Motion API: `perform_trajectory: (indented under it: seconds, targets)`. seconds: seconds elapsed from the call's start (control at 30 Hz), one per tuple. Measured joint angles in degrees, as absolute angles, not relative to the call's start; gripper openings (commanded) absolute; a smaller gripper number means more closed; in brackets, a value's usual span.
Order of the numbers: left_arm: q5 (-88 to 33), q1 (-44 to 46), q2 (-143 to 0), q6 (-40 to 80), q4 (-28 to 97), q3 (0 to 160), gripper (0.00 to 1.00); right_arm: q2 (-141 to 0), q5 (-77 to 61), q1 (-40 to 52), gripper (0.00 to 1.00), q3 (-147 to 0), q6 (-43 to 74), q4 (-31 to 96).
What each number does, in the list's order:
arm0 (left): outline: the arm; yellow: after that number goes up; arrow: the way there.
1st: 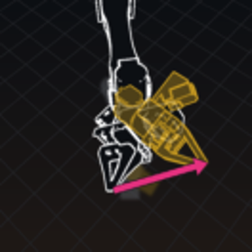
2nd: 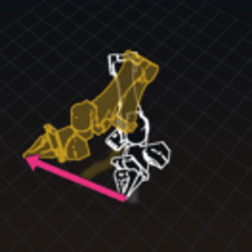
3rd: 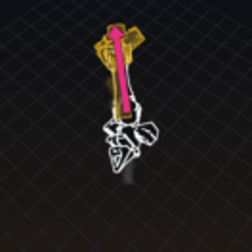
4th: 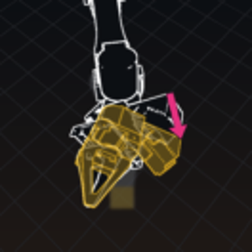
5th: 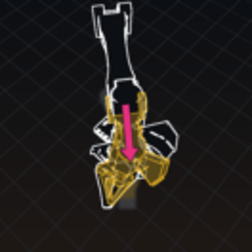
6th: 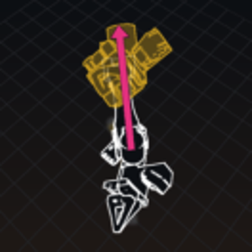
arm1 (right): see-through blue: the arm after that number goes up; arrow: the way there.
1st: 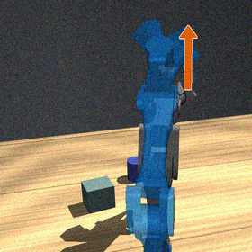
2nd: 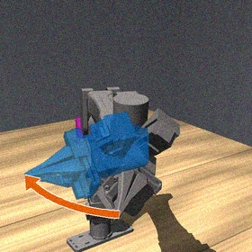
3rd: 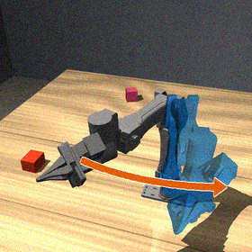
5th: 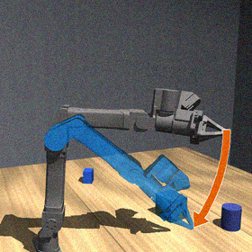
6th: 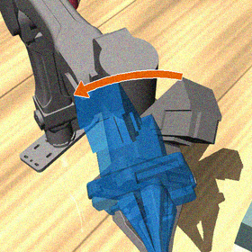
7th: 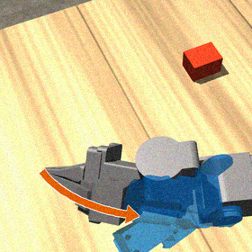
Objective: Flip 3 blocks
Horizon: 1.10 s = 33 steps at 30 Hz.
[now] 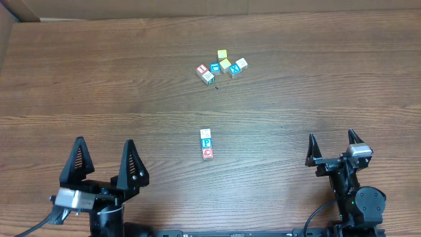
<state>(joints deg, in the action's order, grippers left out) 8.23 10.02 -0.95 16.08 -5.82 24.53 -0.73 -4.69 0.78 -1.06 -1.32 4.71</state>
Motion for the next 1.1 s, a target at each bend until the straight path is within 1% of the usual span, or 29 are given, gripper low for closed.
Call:
perform_trajectory:
  seconds: [0.1, 0.17, 0.6, 0.77, 0.83, 1.1]
  targets:
    - [7.07, 10.02, -0.91, 16.08, -11.66, 20.73, 1.0, -0.73, -4.67, 0.78, 1.0, -1.06, -1.32, 4.71]
    - [6.22, 10.02, -0.91, 16.08, -12.86, 18.46, 1.0, -0.73, -4.67, 0.78, 1.0, -1.06, -1.32, 4.69]
    - [4.16, 9.96, -0.91, 16.08, -13.32, 5.85, 1.0, -0.73, -4.67, 0.78, 1.0, -1.06, -1.32, 4.71]
    - [3.81, 8.4, -0.91, 16.08, -13.32, 2.28, 1.0, -0.73, -4.67, 0.78, 1.0, -1.06, -1.3, 4.69]
    - [3.62, 7.53, -0.91, 16.08, -12.53, 1.23, 1.0, -0.73, -4.67, 0.78, 1.0, -1.06, -1.34, 4.69]
    - [3.62, 4.78, -0.86, 16.03, 0.14, 0.58, 1.0, -0.73, -4.69, 0.78, 1.0, -1.06, -1.32, 4.69]
